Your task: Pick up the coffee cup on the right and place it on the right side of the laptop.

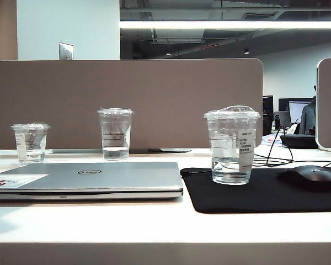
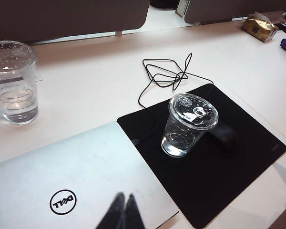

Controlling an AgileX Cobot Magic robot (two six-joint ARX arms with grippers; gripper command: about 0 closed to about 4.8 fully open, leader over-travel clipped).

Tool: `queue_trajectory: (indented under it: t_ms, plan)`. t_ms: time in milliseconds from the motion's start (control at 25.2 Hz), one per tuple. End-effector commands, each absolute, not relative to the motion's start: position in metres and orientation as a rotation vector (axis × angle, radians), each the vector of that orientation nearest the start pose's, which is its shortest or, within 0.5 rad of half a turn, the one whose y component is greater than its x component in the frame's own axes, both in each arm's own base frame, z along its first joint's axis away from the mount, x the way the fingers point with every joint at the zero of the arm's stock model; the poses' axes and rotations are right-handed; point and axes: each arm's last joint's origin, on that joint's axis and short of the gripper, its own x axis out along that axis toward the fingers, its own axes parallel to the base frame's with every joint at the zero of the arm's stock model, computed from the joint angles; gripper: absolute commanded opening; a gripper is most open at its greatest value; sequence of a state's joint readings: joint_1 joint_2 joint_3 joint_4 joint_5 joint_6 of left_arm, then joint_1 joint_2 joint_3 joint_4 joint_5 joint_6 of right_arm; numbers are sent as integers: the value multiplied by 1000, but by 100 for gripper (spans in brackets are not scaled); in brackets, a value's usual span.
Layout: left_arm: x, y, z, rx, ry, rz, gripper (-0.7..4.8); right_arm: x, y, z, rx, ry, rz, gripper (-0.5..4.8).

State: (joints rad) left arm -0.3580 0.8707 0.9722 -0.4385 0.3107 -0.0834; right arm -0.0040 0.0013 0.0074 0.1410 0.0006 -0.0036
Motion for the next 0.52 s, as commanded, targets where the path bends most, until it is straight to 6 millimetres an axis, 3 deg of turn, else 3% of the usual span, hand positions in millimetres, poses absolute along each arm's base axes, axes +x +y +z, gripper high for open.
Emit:
queue_trajectory:
  t_ms: [40,318,516]
  plan:
    - [163,-70,361,-75,356,-648,-5,96,-1,179,0,-160,-10,-8]
    - [164,-69,365,-70,307,-610,-6,96,-1,179,0,-160,-10,-8]
    - [148,-54,371,5,156,-473,-6,96,-1,179,0,-156,-10,-8]
